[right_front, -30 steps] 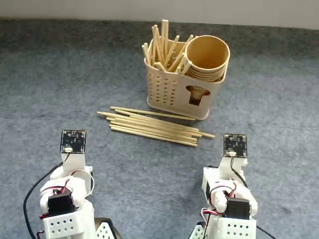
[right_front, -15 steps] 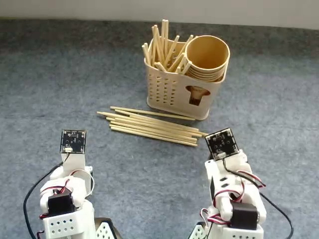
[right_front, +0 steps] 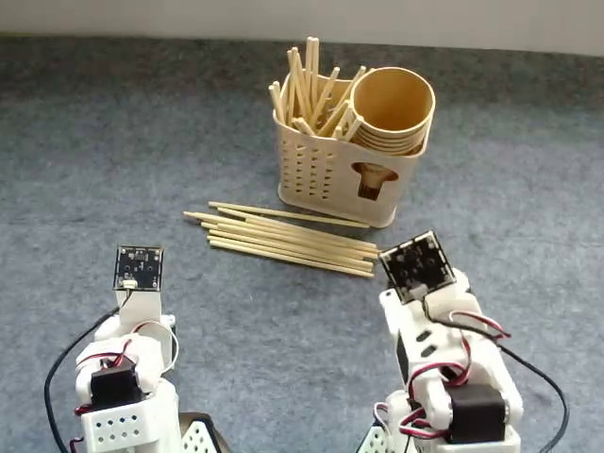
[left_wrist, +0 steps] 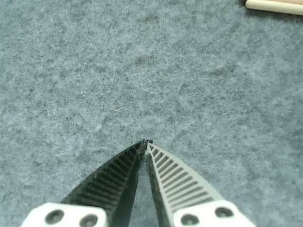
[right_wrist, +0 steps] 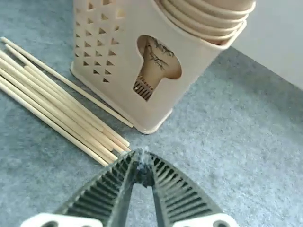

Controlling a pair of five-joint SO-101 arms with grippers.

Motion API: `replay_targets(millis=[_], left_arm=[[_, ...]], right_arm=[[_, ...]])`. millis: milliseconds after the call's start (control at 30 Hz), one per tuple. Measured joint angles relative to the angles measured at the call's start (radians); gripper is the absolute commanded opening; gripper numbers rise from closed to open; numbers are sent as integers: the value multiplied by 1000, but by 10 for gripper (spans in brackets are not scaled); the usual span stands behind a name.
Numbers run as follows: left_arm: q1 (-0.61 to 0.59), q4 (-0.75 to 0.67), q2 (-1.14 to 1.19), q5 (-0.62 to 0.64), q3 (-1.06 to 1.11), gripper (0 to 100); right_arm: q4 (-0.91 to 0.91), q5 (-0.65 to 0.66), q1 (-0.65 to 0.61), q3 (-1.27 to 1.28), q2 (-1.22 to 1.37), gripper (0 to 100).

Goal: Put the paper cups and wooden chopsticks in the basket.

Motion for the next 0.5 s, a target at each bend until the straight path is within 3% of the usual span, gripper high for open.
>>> replay_targets(millis=[500], left_arm=[[0,0,0,0,0,14]], right_arm=[[0,-14,-394,-269,661,14]])
